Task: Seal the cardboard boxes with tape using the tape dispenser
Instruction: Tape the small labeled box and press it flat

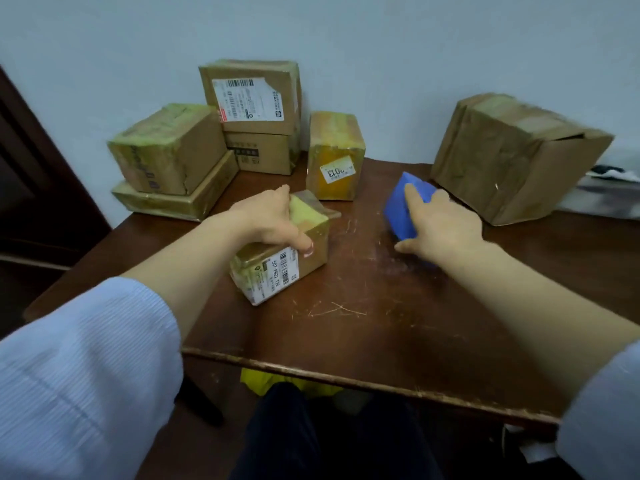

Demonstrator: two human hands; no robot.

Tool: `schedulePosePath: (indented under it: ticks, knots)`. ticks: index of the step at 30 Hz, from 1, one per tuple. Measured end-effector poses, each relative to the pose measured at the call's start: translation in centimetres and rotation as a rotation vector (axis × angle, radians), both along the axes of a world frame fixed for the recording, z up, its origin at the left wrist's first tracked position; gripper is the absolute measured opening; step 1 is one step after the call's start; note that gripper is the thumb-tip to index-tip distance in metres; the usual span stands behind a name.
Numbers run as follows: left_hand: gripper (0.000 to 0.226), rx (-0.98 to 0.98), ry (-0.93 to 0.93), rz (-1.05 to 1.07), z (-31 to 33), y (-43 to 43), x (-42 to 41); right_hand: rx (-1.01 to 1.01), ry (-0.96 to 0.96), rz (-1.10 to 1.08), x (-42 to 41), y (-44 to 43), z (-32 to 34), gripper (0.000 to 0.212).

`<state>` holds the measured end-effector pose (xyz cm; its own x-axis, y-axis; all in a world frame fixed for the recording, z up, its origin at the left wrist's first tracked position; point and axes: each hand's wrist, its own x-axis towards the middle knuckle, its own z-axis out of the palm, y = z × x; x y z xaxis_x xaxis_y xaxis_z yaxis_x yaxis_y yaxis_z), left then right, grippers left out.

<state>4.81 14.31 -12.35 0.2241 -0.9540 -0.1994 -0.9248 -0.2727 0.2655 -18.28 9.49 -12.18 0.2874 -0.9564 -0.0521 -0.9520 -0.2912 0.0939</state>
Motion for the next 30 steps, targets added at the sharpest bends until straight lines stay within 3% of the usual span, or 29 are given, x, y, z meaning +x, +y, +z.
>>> schedulePosePath:
  ticks: [5, 7, 9, 10, 13, 14, 16, 20, 23, 26, 30]
  knots:
    - [0.112, 0.022, -0.019, 0.080, 0.8, 0.8, -1.4, -0.127, 0.104, 0.037, -1.0, -0.5, -4.0, 0.079]
    - [0.109, 0.005, 0.145, 0.149, 1.0, 1.1, -1.5, -0.269, 0.066, 0.087, -0.8, 0.1, -4.0, 0.064]
    - [0.093, -0.058, 0.360, 0.251, 0.9, 1.4, -1.1, -0.313, -0.147, 0.136, 0.5, 1.1, -3.1, 0.041]
    - [0.079, -0.111, 0.415, 0.285, 0.9, 1.6, -0.8, -0.213, -0.300, 0.128, 1.5, 1.7, -2.4, 0.036]
    - [0.046, -0.224, 0.379, 0.317, 0.6, 2.4, -0.6, 0.389, -0.895, -0.117, 5.1, 2.9, -1.1, 0.047]
    - [0.044, -0.229, 0.337, 0.321, 0.3, 2.6, -0.7, 0.520, -1.034, -0.200, 6.1, 3.3, -0.8, 0.049]
    - [0.046, -0.238, 0.267, 0.337, -0.4, 2.7, -0.8, 0.598, -1.145, -0.255, 7.8, 3.3, -0.7, 0.055]
    - [0.058, -0.248, 0.284, 0.401, -1.9, 2.9, -1.1, 0.495, -1.130, -0.195, 9.9, 2.6, -1.4, 0.057]
    - [0.067, -0.258, 0.303, 0.421, -2.6, 3.0, -1.5, 0.413, -0.974, -0.157, 10.2, 2.2, -1.9, 0.060]
    - [0.066, -0.276, 0.311, 0.446, -3.0, 2.8, -1.4, 0.308, -0.869, -0.140, 10.1, 1.8, -2.3, 0.062]
    - [0.061, -0.322, 0.362, 0.441, -3.4, 2.8, -1.3, 0.220, -0.868, -0.099, 9.7, 1.5, -3.1, 0.051]
